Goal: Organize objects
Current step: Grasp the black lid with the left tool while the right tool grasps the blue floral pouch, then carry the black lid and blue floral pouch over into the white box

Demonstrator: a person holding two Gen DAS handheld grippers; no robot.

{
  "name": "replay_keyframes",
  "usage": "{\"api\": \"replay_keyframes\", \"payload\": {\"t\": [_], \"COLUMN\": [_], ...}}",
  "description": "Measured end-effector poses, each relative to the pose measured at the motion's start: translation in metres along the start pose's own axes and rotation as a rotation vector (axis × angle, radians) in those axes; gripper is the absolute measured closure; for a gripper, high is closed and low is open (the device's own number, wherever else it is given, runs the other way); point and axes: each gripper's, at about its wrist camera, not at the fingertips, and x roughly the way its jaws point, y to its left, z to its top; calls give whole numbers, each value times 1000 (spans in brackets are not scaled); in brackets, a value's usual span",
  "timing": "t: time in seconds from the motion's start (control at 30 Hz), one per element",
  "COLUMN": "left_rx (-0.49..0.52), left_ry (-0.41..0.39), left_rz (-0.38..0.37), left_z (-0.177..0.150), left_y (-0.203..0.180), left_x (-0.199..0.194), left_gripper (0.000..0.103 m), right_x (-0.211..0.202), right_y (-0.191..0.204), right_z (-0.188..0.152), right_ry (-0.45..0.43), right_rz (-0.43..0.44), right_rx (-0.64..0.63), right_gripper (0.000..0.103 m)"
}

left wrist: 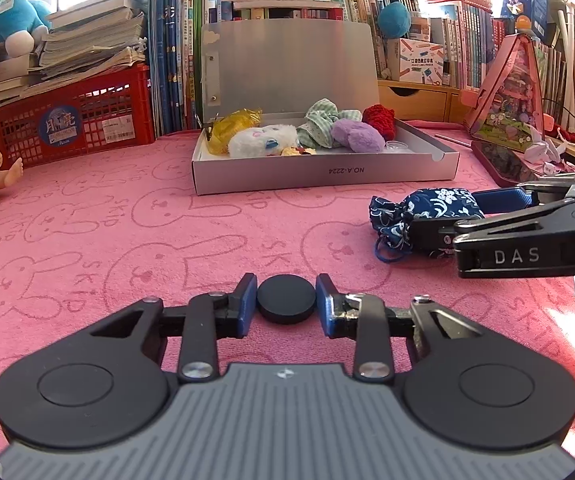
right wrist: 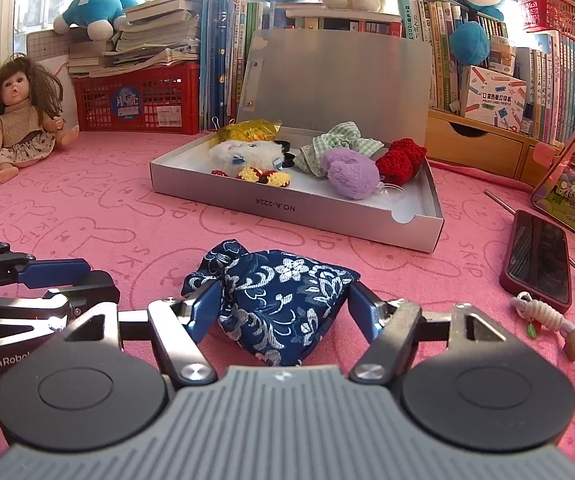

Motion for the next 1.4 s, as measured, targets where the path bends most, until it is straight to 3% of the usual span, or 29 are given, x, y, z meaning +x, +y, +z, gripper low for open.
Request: {"api": "replay_keyframes", "payload": {"t": [0.13,0.33,0.77,1.4], "left_rx": [-16,-70,-77,-140], "left_ry": [10,31,9,29], "left_rz": [15,-11,-31,14], "left_z": [2,10,49,103], "left_y": [2,4,-3,13], "left_x": [-1,0,7,54], "left_gripper": [66,66,66,66], "right_x": [-3,-5,-13,-4], "right_y": [1,0,-30,-67], "right_z": [0,4,24,57], "right_ry": [-13,-14,-48,-89], "right_rz": [6,1,-34,-83], "right_rx": [-1,33,155,240], "right_gripper": [55,63,64,64]}}
